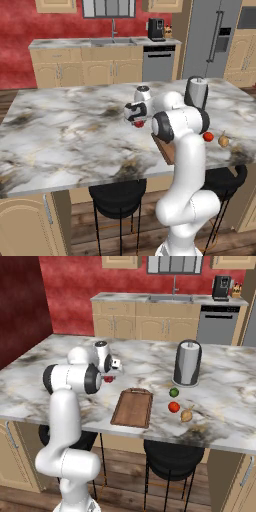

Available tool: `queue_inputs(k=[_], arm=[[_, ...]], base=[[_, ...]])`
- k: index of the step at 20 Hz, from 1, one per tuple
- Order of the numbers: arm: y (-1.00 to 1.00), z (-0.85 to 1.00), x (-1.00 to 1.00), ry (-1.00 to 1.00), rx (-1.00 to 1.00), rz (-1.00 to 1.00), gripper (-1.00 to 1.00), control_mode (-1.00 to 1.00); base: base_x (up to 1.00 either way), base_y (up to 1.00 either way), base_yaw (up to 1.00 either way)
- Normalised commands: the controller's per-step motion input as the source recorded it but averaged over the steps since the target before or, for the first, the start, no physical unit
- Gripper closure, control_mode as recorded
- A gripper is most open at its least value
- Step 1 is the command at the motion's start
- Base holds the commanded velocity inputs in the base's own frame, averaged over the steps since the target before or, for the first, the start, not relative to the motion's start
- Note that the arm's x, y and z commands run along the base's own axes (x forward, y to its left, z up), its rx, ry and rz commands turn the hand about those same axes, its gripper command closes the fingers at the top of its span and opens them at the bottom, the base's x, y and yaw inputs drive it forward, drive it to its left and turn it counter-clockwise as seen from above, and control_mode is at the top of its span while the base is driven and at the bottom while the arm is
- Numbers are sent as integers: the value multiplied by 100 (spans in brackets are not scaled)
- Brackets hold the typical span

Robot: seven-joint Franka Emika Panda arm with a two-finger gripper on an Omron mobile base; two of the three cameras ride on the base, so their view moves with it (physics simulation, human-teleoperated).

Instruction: Place the avocado, onion, tomato, and bell pepper on the cutting board.

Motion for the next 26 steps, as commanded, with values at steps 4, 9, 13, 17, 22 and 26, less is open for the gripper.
queue_inputs(k=[4,9,13,17,22,26], arm=[[-66,5,-24,0,2,-4,100,-100],[-64,0,-29,0,0,-4,100,-100],[-69,0,-28,0,0,-4,100,-100],[-64,0,-33,0,1,-4,100,-100],[-41,-8,-27,0,1,-3,100,-100],[-9,-39,-2,-1,0,0,100,-100]], base=[[0,0,0],[0,0,0],[0,0,0],[0,0,0],[0,0,0],[0,0,0]])
